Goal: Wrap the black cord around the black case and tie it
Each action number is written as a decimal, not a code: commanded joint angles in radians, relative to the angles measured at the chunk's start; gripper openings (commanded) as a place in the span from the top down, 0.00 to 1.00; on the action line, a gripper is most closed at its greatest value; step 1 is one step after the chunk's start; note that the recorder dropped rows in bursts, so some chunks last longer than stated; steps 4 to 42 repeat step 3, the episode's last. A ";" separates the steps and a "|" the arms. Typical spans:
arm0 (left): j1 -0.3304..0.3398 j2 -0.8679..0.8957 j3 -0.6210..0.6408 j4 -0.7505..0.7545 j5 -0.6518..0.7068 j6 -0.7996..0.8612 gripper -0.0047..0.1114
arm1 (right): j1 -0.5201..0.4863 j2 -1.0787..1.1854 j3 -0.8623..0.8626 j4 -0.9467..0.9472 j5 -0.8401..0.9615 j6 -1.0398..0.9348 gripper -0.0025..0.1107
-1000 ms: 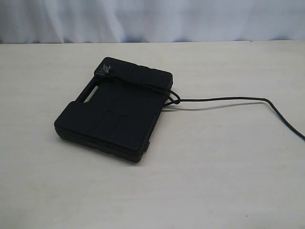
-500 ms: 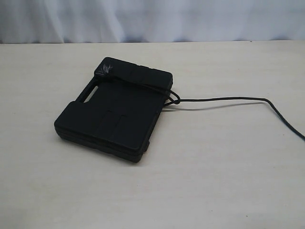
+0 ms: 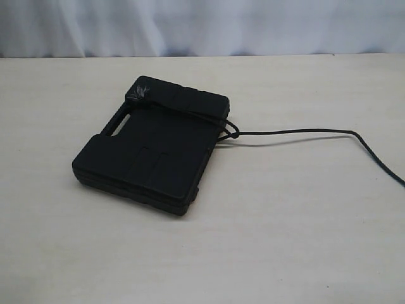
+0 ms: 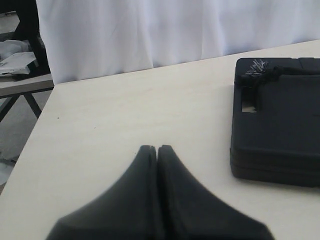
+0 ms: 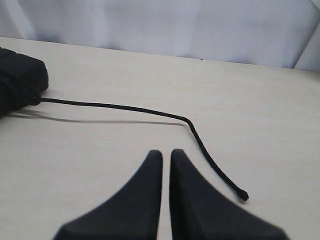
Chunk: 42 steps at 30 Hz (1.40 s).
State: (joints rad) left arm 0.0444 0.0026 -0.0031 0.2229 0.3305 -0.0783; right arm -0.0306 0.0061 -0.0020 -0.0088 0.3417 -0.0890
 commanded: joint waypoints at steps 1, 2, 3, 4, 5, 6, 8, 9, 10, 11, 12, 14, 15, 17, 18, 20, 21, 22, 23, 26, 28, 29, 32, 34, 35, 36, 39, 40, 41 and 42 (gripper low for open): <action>0.002 -0.003 0.003 0.002 -0.003 -0.005 0.96 | -0.002 -0.006 0.002 -0.003 0.001 -0.001 0.93; 0.002 -0.003 0.003 0.002 -0.003 -0.005 0.96 | -0.002 -0.006 0.002 -0.003 0.001 -0.001 0.93; 0.002 -0.003 0.003 0.002 -0.003 -0.005 0.96 | -0.002 -0.006 0.002 -0.003 0.001 -0.001 0.93; 0.002 -0.003 0.003 0.002 -0.003 -0.005 0.96 | -0.002 -0.006 0.002 -0.003 0.001 -0.001 0.93; 0.002 -0.003 0.003 0.002 -0.003 -0.005 0.96 | -0.002 -0.006 0.002 -0.003 0.001 -0.001 0.93; 0.002 -0.003 0.003 0.002 -0.003 -0.005 0.96 | -0.002 -0.006 0.002 -0.003 0.001 -0.001 0.93; 0.002 -0.003 0.003 0.002 -0.003 -0.005 0.96 | -0.002 -0.006 0.002 -0.003 0.001 -0.001 0.93; 0.002 -0.003 0.003 0.002 -0.003 -0.005 0.96 | -0.002 -0.006 0.002 -0.003 0.001 -0.001 0.93; 0.002 -0.003 0.003 0.002 -0.003 -0.005 0.96 | -0.002 -0.006 0.002 -0.003 0.001 -0.001 0.93; 0.002 -0.003 0.003 0.002 -0.003 -0.005 0.96 | -0.002 -0.006 0.002 -0.003 0.001 -0.001 0.93; 0.002 -0.003 0.003 0.002 -0.003 -0.005 0.96 | -0.002 -0.006 0.002 -0.003 0.001 -0.001 0.93; 0.002 -0.003 0.003 0.002 -0.003 -0.005 0.96 | -0.002 -0.006 0.002 -0.003 0.001 -0.001 0.93; 0.002 -0.003 0.003 0.002 -0.003 -0.005 0.96 | -0.002 -0.006 0.002 -0.003 0.001 -0.001 0.93; 0.002 -0.003 0.003 0.002 -0.003 -0.005 0.96 | -0.002 -0.006 0.002 -0.003 0.001 -0.001 0.93; 0.002 -0.003 0.003 0.002 -0.003 -0.005 0.96 | -0.002 -0.006 0.002 -0.003 0.001 -0.001 0.93; 0.002 -0.003 0.003 0.002 -0.003 -0.005 0.96 | -0.002 -0.006 0.002 -0.003 0.001 -0.001 0.93; 0.002 -0.003 0.003 0.002 -0.003 -0.005 0.96 | -0.002 -0.006 0.002 -0.003 0.001 -0.001 0.93; 0.002 -0.003 0.003 0.002 -0.003 -0.005 0.96 | -0.002 -0.006 0.002 -0.003 0.001 -0.001 0.93; 0.002 -0.003 0.003 0.002 -0.003 -0.005 0.96 | -0.002 -0.006 0.002 -0.003 0.001 -0.001 0.93; 0.002 -0.003 0.003 0.002 -0.003 -0.005 0.96 | -0.002 -0.006 0.002 -0.003 0.001 -0.001 0.93; 0.002 -0.003 0.003 0.002 -0.003 -0.005 0.96 | -0.002 -0.006 0.002 -0.003 0.001 -0.001 0.93; 0.002 -0.003 0.003 0.002 -0.003 -0.005 0.96 | -0.002 -0.006 0.002 -0.003 0.001 -0.001 0.93; 0.002 -0.003 0.003 0.002 -0.003 -0.005 0.96 | -0.002 -0.006 0.002 -0.003 0.001 -0.001 0.93; 0.002 -0.003 0.003 0.002 -0.003 -0.005 0.96 | -0.002 -0.006 0.002 -0.003 0.001 -0.001 0.93; 0.002 -0.003 0.003 0.002 -0.003 -0.005 0.96 | -0.002 -0.006 0.002 -0.003 0.001 -0.001 0.93; 0.002 -0.003 0.003 0.002 -0.003 -0.005 0.96 | -0.002 -0.006 0.002 -0.003 0.001 -0.001 0.93; 0.002 -0.003 0.003 0.002 -0.003 -0.005 0.96 | -0.002 -0.006 0.002 -0.003 0.001 -0.001 0.93; 0.002 -0.003 0.003 0.002 -0.003 -0.005 0.96 | -0.002 -0.006 0.002 -0.003 0.001 -0.001 0.93; 0.002 -0.003 0.003 0.002 -0.003 -0.005 0.96 | -0.002 -0.006 0.002 -0.003 0.001 -0.001 0.93; 0.002 -0.003 0.003 0.002 -0.003 -0.005 0.96 | -0.002 -0.006 0.002 -0.003 0.001 -0.001 0.93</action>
